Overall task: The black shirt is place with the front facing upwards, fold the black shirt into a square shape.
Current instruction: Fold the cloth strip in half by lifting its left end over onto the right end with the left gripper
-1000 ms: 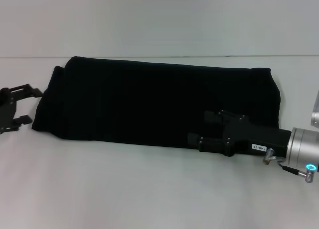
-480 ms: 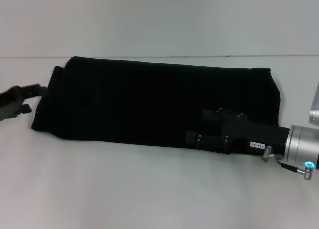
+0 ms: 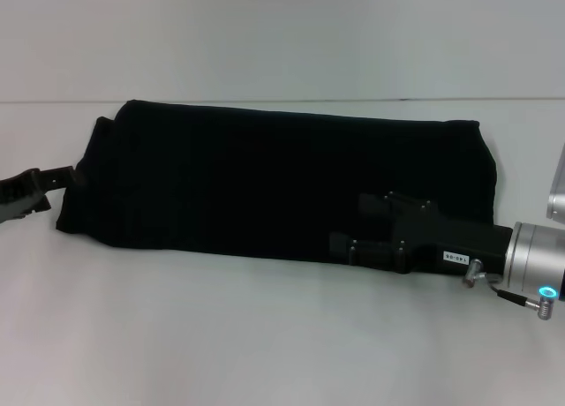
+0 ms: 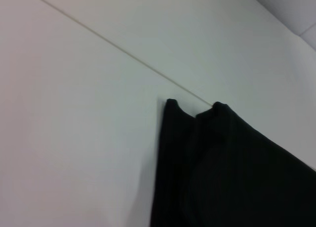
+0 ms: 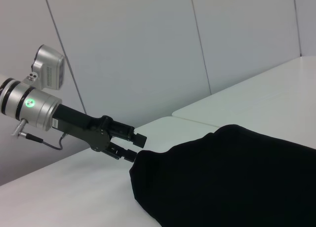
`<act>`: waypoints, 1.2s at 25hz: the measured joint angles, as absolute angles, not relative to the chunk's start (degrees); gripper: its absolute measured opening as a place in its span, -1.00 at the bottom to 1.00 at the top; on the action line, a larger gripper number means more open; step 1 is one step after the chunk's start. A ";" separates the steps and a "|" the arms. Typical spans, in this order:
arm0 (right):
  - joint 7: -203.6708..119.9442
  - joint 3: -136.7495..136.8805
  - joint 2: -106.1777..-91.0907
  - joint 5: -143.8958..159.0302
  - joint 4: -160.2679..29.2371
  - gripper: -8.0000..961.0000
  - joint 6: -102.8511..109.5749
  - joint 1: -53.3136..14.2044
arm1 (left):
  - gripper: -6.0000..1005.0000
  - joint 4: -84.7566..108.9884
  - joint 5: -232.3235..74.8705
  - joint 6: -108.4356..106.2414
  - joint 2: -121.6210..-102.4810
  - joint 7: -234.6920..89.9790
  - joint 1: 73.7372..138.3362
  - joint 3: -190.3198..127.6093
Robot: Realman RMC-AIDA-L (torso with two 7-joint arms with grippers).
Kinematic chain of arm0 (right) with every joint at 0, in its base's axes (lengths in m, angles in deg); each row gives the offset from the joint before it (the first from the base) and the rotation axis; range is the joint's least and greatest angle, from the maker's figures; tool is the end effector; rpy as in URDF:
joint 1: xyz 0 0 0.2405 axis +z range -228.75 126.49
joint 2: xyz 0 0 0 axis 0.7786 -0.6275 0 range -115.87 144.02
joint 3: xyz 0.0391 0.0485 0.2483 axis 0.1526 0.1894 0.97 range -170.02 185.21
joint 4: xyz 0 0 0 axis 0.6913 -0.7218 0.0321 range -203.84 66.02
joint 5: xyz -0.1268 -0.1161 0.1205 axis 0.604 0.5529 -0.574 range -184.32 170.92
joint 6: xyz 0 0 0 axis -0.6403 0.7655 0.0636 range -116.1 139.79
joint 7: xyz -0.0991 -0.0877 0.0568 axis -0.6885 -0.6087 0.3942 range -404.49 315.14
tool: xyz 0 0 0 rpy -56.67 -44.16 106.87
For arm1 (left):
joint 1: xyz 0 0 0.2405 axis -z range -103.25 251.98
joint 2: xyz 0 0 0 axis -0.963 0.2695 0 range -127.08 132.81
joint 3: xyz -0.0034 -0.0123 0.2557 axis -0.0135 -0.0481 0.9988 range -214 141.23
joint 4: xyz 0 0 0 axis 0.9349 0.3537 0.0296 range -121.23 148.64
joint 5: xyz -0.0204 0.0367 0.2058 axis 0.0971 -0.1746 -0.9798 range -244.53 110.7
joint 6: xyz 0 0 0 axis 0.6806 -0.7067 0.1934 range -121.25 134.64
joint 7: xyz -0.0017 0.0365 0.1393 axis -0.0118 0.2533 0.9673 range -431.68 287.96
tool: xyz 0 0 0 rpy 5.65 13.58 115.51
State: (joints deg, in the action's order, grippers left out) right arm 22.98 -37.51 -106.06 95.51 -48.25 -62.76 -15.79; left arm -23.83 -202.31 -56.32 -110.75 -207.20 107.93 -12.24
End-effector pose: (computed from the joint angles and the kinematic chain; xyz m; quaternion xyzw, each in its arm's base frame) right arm 0.2497 0.3467 -0.0563 -0.9204 0.2270 0.2700 0.1686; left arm -0.3544 0.3806 0.0741 -0.6543 -0.6583 -0.2003 0.3137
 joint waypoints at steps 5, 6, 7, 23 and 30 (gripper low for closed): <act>23.23 -37.49 -106.06 95.52 -48.25 0.97 -62.76 -15.80 | 0.66 -22.89 -202.55 -55.56 -111.18 -207.02 108.32 -12.13; 23.24 -37.49 -106.06 95.52 -48.25 0.97 -62.76 -15.80 | 0.66 -22.67 -202.59 -55.57 -111.19 -206.97 108.44 -12.11; 23.24 -37.49 -106.06 95.52 -48.25 0.97 -62.76 -15.80 | 0.66 -22.53 -202.61 -55.55 -111.20 -206.93 108.50 -11.93; 23.35 -37.49 -106.06 95.54 -48.25 0.97 -62.78 -15.80 | 0.40 -23.62 -204.79 -55.51 -111.56 -206.79 108.86 -6.56; 23.35 -37.49 -106.06 95.52 -48.19 0.97 -62.99 -15.80 | 0.03 -23.77 -208.68 -55.29 -111.48 -207.07 109.61 -6.26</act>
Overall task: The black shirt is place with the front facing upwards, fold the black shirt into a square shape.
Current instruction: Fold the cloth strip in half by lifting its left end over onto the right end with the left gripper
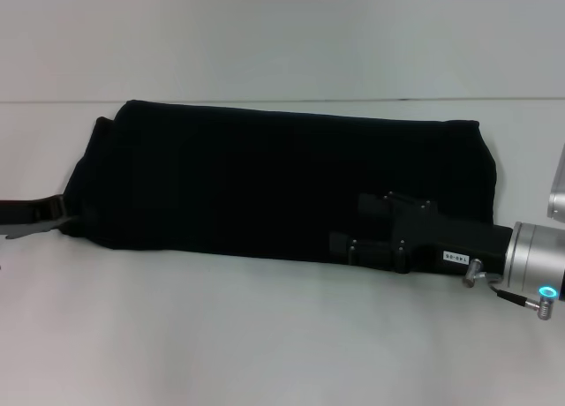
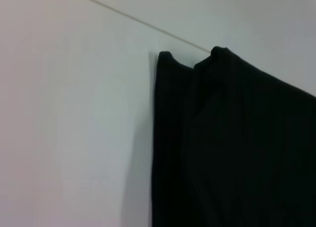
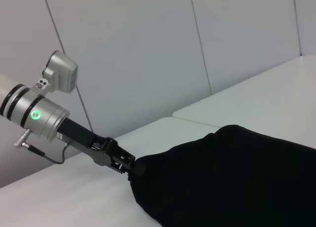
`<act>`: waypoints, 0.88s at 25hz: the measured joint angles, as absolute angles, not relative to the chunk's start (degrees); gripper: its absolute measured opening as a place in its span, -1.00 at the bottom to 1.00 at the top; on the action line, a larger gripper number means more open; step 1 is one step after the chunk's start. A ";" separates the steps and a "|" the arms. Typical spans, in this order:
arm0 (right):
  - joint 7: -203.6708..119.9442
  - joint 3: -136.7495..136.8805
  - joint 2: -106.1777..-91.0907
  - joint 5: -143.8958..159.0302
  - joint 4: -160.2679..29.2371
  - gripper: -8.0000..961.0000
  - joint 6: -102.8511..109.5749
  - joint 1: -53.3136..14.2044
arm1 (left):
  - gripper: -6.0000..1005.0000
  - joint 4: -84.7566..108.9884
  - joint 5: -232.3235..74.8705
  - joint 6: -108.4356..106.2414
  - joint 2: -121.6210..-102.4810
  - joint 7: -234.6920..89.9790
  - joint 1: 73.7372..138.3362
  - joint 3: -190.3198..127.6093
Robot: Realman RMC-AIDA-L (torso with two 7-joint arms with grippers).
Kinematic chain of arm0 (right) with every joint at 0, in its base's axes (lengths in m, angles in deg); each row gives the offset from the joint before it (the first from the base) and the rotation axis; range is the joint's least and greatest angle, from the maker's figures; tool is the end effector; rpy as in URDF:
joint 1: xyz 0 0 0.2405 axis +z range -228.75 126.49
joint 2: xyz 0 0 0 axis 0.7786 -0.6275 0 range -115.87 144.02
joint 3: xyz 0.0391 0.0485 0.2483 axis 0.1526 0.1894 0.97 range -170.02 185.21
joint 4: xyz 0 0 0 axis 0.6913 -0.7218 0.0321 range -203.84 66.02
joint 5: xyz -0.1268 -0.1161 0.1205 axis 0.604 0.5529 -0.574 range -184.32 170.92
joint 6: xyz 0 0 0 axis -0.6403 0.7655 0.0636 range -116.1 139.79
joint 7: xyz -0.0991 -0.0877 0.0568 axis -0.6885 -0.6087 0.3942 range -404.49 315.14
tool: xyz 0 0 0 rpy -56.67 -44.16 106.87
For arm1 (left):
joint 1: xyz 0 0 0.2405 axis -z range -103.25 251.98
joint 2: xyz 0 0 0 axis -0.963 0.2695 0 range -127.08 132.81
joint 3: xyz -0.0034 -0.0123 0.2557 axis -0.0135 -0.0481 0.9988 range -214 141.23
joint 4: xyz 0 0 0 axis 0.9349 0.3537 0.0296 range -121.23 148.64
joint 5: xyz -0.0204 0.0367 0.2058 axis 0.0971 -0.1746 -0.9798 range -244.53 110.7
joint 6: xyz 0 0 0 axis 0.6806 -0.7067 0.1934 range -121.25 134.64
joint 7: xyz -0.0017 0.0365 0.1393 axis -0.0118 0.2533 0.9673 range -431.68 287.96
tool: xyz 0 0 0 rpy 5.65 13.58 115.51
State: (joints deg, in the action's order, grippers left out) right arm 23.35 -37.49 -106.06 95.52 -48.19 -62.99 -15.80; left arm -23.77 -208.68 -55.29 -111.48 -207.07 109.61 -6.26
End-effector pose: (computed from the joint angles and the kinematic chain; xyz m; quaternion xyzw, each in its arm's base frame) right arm 0.2493 0.3465 -0.0560 -0.9198 0.2290 0.2716 0.1666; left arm -0.3473 0.3838 0.0538 -0.7030 -0.6314 -0.1146 0.3065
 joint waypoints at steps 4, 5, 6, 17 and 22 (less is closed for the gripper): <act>23.35 -37.49 -106.06 95.51 -48.18 0.97 -63.10 -15.77 | -0.14 -23.84 -208.85 -56.00 -111.17 -207.02 109.69 -6.24; 23.36 -37.49 -106.06 95.51 -48.18 0.97 -63.16 -15.76 | -0.18 -23.87 -208.90 -56.18 -111.12 -207.04 109.72 -6.24; 23.44 -37.50 -106.06 95.51 -48.19 0.97 -63.21 -15.75 | -0.23 -23.92 -209.02 -56.42 -111.07 -207.10 109.77 -6.23; 24.39 -37.47 -106.06 95.51 -47.70 0.97 -63.45 -15.63 | -0.94 -25.89 -215.82 -63.69 -109.96 -211.83 111.25 -6.78; 24.40 -37.31 -106.06 95.51 -47.71 0.97 -63.48 -15.62 | -0.94 -28.58 -217.97 -71.75 -109.32 -214.07 110.07 -9.55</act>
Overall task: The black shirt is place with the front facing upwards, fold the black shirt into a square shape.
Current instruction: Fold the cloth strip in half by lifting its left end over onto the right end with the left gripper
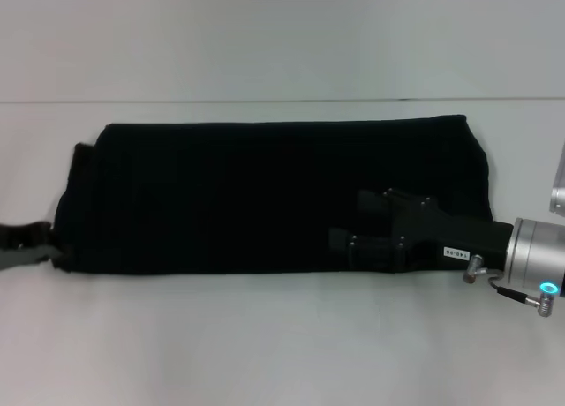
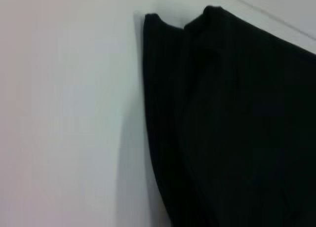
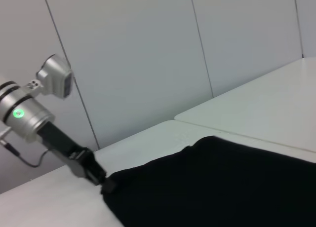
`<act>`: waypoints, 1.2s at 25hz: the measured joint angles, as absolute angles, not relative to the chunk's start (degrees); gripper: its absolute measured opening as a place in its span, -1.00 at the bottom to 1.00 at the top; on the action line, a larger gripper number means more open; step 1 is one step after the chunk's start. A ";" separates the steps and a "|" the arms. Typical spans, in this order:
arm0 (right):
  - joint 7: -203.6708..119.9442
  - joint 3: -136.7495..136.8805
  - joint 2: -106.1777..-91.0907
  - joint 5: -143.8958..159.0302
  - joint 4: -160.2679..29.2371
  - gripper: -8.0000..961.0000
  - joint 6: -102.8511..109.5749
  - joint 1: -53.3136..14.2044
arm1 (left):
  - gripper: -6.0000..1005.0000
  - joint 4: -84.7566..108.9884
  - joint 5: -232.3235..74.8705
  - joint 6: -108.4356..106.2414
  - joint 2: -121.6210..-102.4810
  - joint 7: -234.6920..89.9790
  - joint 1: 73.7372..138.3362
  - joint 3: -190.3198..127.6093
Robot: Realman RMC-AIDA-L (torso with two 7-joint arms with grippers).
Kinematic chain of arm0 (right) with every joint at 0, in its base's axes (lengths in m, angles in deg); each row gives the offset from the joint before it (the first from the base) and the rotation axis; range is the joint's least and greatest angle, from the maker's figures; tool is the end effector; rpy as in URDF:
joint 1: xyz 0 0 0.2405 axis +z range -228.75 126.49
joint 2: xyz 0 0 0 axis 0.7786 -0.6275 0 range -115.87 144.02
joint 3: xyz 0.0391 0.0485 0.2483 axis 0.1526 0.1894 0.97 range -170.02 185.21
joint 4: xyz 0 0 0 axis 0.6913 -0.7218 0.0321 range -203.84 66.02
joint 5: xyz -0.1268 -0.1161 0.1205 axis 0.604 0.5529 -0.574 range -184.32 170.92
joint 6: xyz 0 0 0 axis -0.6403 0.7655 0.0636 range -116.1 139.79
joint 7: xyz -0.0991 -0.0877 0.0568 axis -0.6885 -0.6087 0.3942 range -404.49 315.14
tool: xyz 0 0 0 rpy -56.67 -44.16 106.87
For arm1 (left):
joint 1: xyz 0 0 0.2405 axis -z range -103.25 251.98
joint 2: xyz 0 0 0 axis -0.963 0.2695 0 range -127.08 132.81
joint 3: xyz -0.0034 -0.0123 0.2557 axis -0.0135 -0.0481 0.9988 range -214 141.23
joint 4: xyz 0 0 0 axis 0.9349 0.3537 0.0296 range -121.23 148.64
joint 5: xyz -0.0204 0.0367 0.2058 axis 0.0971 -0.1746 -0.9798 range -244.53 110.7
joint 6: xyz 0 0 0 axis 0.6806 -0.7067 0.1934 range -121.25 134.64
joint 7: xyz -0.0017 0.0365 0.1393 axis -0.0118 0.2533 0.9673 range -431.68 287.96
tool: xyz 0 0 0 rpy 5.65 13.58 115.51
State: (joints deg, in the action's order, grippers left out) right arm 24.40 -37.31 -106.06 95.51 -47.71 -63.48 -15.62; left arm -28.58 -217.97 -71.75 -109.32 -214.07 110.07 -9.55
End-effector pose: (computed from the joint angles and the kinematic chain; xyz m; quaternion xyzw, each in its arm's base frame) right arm 0.2467 0.3480 -0.0541 -0.9182 0.2318 0.2763 0.1638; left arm -0.3436 0.3605 0.0746 -0.6986 -0.6740 -0.0612 0.2322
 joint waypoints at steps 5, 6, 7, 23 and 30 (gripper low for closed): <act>24.41 -37.00 -106.06 95.42 -47.71 0.97 -63.48 -15.63 | -0.94 -30.11 -218.48 -80.69 -108.92 -213.82 107.31 -17.31; 24.41 -36.98 -106.05 95.36 -47.71 0.97 -63.49 -15.64 | -0.94 -30.54 -218.48 -81.95 -108.91 -213.65 106.51 -18.40; 24.48 -36.97 -106.02 95.17 -47.71 0.97 -63.48 -15.69 | -0.94 -31.40 -218.47 -83.43 -108.92 -213.47 105.33 -19.34; 26.52 -35.51 -105.35 94.79 -44.86 0.97 -63.11 -20.70 | -0.94 -37.15 -217.32 -94.29 -108.29 -208.73 97.67 -30.22; 26.52 -32.20 -104.95 94.57 -44.60 0.97 -62.50 -23.98 | -0.94 -32.97 -206.83 -98.73 -107.69 -211.27 102.28 -29.63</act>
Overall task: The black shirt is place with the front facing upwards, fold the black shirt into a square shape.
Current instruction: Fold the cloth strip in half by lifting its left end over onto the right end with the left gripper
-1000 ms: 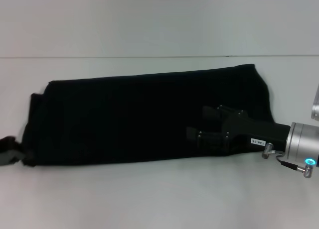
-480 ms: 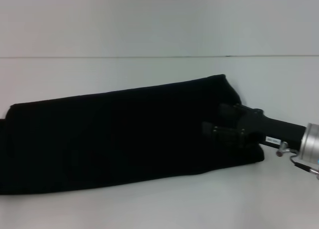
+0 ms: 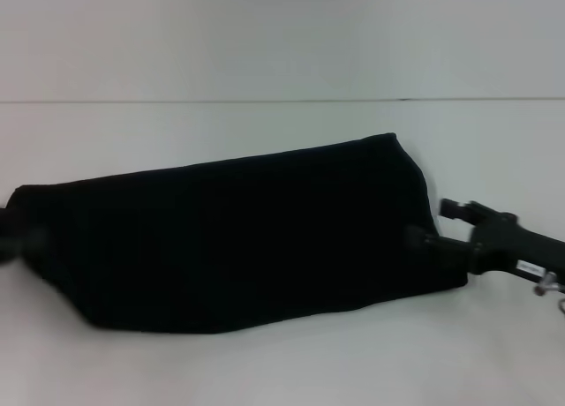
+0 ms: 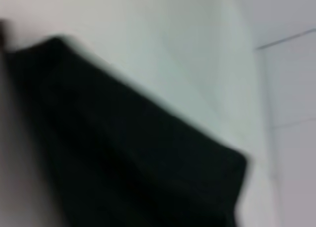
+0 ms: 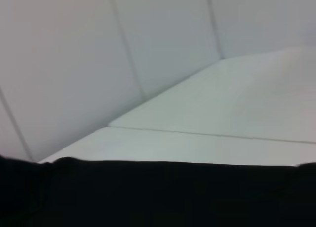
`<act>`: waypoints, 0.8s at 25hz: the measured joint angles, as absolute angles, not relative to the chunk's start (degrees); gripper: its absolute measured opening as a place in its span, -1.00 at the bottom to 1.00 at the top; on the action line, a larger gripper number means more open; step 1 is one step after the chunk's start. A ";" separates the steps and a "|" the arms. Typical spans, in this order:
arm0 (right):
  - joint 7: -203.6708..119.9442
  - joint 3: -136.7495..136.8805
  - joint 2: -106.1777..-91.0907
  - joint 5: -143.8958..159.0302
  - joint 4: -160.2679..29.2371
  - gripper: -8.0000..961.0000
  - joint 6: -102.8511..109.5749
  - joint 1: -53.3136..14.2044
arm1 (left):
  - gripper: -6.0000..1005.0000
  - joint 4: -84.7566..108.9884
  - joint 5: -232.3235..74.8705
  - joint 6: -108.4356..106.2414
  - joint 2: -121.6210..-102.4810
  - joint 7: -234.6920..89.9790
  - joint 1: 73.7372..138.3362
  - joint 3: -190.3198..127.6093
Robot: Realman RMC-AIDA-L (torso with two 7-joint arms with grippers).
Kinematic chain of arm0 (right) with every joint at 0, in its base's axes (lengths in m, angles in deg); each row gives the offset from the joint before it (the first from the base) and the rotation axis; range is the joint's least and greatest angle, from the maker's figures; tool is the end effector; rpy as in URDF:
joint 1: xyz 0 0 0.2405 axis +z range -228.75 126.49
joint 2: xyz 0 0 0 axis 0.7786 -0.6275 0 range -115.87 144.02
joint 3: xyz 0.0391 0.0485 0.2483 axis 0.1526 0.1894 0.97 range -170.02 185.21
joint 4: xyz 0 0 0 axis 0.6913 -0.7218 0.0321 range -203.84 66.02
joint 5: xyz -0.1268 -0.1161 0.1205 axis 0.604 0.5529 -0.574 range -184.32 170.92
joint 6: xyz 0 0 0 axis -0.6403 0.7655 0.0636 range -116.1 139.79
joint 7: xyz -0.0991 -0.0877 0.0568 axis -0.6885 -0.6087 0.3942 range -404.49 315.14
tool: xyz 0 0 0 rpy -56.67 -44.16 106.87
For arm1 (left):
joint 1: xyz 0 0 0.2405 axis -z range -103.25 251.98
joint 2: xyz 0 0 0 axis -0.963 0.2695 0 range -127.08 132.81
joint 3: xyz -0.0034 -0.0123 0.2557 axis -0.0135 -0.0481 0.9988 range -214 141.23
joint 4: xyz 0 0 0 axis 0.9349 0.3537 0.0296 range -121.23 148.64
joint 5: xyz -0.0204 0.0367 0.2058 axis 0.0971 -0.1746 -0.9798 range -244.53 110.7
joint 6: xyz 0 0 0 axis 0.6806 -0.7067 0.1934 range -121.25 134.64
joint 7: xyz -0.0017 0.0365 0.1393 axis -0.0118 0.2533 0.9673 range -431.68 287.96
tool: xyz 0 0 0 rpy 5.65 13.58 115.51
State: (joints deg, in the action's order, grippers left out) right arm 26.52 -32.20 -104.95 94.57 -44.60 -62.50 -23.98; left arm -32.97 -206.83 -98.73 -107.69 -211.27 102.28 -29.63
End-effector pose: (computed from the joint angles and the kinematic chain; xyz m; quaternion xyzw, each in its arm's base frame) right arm 0.3021 0.3283 -0.0230 -0.8766 0.3076 0.2804 0.2417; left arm -0.3416 0.2883 0.1207 -0.6543 -0.7024 -0.2602 0.1034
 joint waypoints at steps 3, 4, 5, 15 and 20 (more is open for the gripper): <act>26.58 -30.12 -104.57 94.55 -44.60 0.97 -62.54 -25.86 | -0.94 -30.12 -202.10 -98.99 -107.67 -211.77 106.49 -28.72; 26.78 -29.62 -104.42 94.54 -44.60 0.97 -62.68 -26.50 | -0.94 -28.74 -201.02 -98.28 -107.79 -211.73 108.24 -28.67; 27.08 -29.17 -104.25 94.54 -44.59 0.97 -62.84 -27.22 | -0.94 -27.27 -200.18 -97.42 -107.91 -211.56 110.02 -28.63; 28.02 -24.88 -103.03 94.71 -44.46 0.97 -67.55 -33.95 | -0.94 -13.36 -194.34 -81.23 -115.19 -201.85 127.24 -25.60; 29.86 -24.47 -102.52 94.96 -43.80 0.97 -70.13 -35.24 | -0.94 -10.76 -191.79 -75.20 -121.13 -197.20 129.66 -21.56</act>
State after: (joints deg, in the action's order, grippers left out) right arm 29.86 -24.47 -102.52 94.96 -43.80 -70.13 -35.24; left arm -10.76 -191.79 -75.20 -121.13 -197.20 129.66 -21.56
